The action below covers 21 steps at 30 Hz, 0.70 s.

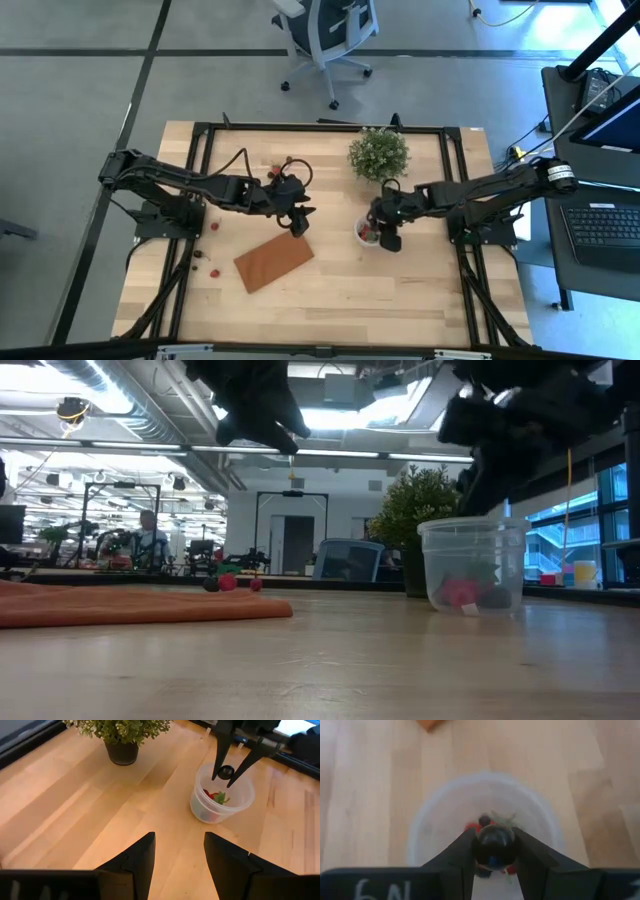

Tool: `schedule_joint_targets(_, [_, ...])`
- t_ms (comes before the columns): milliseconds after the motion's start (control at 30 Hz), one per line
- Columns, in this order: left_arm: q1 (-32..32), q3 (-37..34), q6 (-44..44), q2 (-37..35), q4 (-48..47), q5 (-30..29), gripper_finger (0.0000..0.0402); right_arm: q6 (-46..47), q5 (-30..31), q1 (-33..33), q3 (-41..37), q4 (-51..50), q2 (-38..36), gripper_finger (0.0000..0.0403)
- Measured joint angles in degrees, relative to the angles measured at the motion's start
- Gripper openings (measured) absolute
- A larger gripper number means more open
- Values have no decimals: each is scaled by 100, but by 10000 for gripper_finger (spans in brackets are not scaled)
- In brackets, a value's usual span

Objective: Pick and placing Produce into tupperware
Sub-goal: Put the black cherry into the transparent container, then put the blackberry into the transparent container

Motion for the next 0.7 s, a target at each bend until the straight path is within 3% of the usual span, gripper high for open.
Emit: schedule_joint_targets(700, [-8, 0, -36, 0, 19, -2, 163, -187, 1, 0, -257, 374, 2, 150])
